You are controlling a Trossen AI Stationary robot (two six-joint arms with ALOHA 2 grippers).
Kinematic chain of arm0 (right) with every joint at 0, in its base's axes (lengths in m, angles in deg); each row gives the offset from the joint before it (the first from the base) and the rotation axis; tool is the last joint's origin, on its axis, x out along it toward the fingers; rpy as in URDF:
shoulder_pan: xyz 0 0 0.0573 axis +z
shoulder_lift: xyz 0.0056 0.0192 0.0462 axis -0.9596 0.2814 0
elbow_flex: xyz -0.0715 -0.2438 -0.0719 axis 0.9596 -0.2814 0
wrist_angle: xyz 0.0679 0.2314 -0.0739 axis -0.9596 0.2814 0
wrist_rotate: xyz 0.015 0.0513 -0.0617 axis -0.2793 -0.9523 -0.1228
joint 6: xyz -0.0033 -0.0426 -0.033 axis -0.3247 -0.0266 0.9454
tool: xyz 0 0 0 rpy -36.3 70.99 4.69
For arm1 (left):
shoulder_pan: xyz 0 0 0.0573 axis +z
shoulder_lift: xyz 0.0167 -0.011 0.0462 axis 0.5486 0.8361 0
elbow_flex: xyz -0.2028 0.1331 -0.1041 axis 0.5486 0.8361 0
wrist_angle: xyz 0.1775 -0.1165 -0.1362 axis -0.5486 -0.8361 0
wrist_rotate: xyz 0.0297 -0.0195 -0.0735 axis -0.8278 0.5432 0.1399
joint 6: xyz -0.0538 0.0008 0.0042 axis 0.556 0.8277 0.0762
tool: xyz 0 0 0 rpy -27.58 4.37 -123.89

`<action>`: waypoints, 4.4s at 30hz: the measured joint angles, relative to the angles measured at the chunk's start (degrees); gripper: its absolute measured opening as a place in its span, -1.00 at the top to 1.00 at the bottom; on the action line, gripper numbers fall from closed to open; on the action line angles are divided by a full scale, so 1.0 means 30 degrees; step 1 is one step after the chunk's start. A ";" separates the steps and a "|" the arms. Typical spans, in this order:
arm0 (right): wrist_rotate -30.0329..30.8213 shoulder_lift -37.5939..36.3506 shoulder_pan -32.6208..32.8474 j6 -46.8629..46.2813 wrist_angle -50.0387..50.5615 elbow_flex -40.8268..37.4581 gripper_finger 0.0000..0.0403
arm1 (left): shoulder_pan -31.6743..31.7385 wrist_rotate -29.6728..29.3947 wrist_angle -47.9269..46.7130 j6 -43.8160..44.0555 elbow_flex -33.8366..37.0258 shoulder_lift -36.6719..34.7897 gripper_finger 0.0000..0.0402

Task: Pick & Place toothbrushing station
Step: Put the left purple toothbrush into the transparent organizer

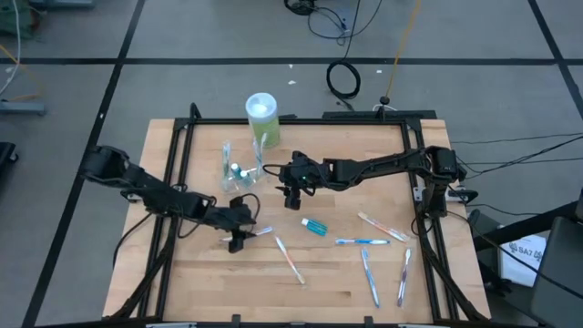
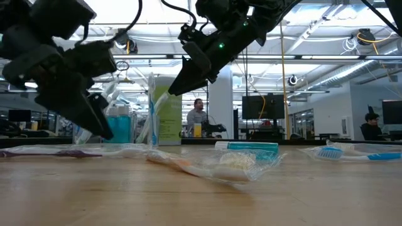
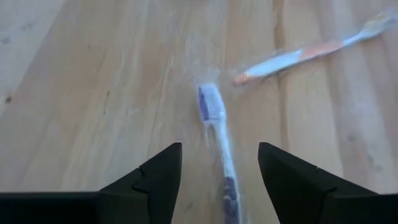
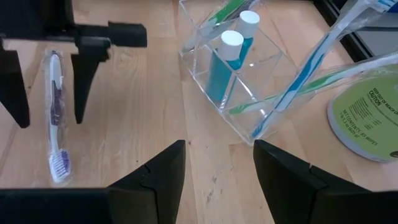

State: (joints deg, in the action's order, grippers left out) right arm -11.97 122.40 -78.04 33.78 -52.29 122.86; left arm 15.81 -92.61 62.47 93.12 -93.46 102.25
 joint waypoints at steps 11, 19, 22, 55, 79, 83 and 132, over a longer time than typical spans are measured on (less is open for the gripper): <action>0.0000 0.0000 0.0000 -0.0015 -0.0003 -0.0007 0.09 | -0.0518 -0.0497 0.2130 0.0236 0.0007 0.2275 0.04; 0.0000 0.0000 0.0000 -0.0018 -0.0010 -0.0007 0.09 | -0.0603 -0.0543 0.2765 0.1613 -0.0022 0.3449 0.17; 0.0000 0.0000 0.0000 -0.0022 -0.0003 -0.0008 0.09 | -0.0668 -0.0649 0.2751 0.1614 -0.0022 0.3541 0.25; 0.0011 0.0000 0.0000 -0.1087 0.0005 -0.0029 0.09 | -0.0705 -0.1766 0.2282 0.3651 0.0036 0.0743 0.93; 0.0073 -0.0643 -0.0296 -0.1027 0.1236 -0.0044 0.11 | -0.0696 -1.3987 -0.2136 -0.0713 0.0009 -0.9427 0.95; 0.0073 -0.0648 -0.0468 -0.1020 0.1257 -0.0044 0.12 | -0.0697 -1.6881 -0.2114 -0.1506 0.0000 -1.0397 0.96; 0.0066 -0.0642 -0.1785 0.3025 -1.0804 -0.0022 0.14 | 0.4012 -2.7587 -0.1969 0.8950 0.0000 -0.2219 0.97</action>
State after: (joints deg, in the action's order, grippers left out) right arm -11.77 120.48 -83.39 42.85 -84.70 122.79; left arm 27.85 -175.38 56.56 119.97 -93.46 95.59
